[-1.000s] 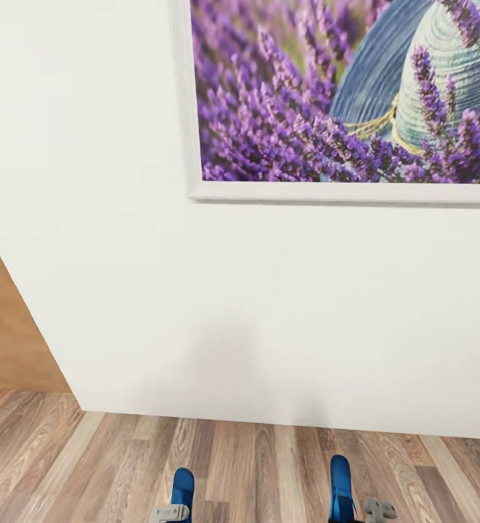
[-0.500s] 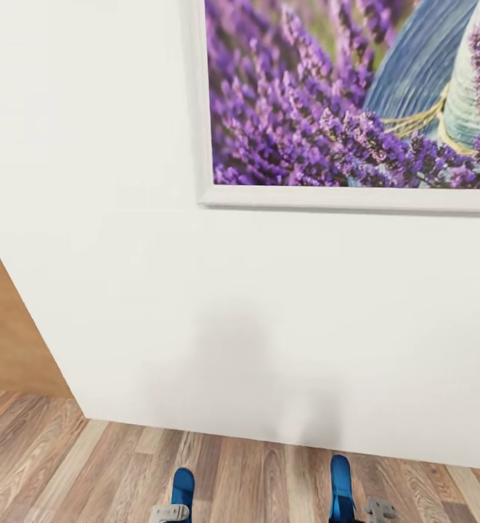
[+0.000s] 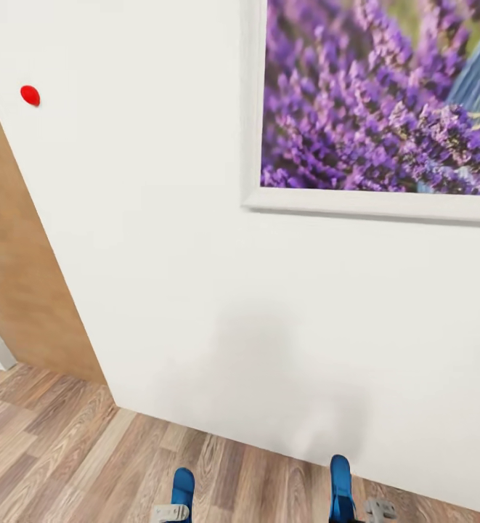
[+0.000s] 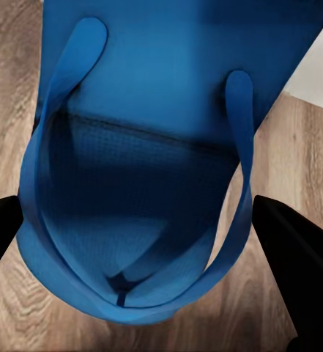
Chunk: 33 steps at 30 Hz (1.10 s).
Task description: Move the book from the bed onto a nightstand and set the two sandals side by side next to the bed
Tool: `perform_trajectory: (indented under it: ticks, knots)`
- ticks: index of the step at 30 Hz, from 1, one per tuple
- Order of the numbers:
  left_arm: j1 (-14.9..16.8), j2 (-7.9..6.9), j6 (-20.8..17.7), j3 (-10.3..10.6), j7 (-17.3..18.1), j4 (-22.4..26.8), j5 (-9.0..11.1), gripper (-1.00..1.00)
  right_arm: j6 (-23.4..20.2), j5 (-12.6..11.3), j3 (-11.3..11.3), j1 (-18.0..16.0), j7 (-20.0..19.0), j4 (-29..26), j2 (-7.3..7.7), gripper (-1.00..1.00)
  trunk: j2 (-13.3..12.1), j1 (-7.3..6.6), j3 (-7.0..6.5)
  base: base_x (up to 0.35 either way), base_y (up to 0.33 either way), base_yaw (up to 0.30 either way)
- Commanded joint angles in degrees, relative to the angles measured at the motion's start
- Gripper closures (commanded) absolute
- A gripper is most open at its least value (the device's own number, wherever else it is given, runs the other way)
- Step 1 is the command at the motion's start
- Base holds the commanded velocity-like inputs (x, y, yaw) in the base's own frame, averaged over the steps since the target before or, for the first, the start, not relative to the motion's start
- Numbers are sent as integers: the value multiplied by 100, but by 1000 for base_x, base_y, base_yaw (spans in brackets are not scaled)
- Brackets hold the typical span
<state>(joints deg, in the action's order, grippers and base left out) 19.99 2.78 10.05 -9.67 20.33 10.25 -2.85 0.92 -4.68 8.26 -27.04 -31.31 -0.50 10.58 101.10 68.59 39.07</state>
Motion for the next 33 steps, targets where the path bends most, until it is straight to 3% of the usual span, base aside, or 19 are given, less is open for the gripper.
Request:
perform_trajectory:
  ticks: [1,33]
  knots:
    - [5,3,17,-44,23,-6,-29,100,4,-51,4,-3,-24,6,4,100,2,2,5,193,0,288]
    - [5,3,50,-44,23,-6,-26,100,4,-51,2,-3,-24,8,0,100,2,2,5,9,0,289]
